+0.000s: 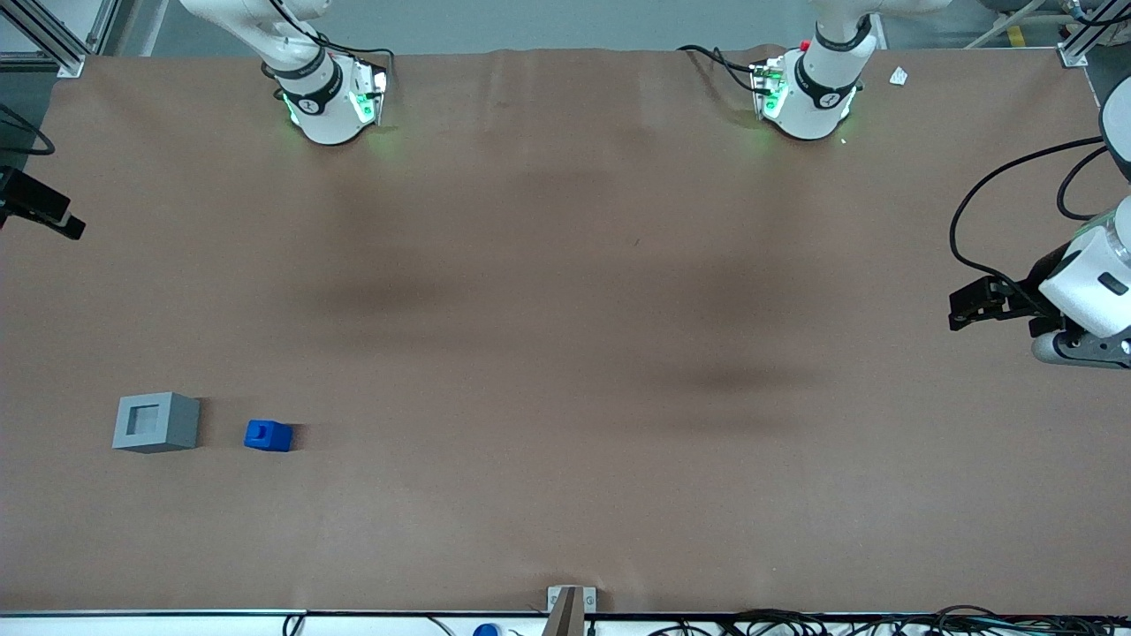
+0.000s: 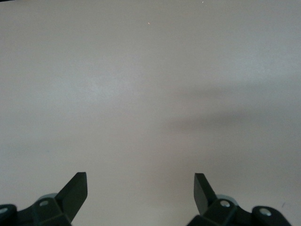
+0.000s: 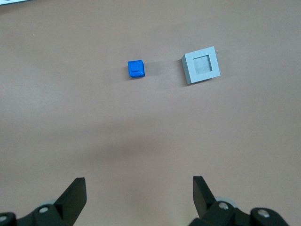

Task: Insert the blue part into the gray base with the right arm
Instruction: 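Move the open right gripper down over the small blue block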

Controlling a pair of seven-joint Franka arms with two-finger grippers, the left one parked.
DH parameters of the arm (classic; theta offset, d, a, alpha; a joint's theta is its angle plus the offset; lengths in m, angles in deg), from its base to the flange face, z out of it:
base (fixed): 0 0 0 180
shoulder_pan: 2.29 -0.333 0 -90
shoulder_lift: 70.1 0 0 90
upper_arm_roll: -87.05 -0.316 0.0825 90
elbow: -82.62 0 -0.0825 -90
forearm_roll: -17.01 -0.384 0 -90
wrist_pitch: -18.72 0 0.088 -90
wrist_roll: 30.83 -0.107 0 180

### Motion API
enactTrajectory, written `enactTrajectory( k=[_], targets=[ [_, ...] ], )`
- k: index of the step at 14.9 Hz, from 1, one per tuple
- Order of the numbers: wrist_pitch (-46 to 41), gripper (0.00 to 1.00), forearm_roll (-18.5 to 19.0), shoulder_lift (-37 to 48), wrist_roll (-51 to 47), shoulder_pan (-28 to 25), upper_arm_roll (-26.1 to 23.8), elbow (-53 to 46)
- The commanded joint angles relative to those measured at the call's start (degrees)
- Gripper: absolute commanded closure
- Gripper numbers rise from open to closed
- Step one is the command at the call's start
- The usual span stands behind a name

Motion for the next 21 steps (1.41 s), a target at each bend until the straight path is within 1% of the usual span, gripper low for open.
enactTrajectory(
  k=[1, 6, 7, 10, 14, 18, 21],
  targets=[
    [-0.68, 0.00, 0.54, -0.42, 0.38, -0.16, -0.32, -0.94],
    [0.02, 0.00, 0.45, -0.85, 0.38, 0.10, -0.23, -0.94],
    [1.07, 0.00, 0.01, -2.51, 0.38, 0.10, -0.23, -0.86],
    [9.67, 0.00, 0.53, -9.53, 0.03, -1.21, -0.23, -0.41],
    [20.39, 0.00, -0.08, -19.64, -0.32, -1.66, -0.23, 0.29],
    [28.13, 0.00, -0.17, -28.61, -0.41, -2.62, -0.23, 0.64],
    [37.88, 0.00, -0.34, -32.58, -0.06, -2.80, -0.32, 4.14]
  ],
)
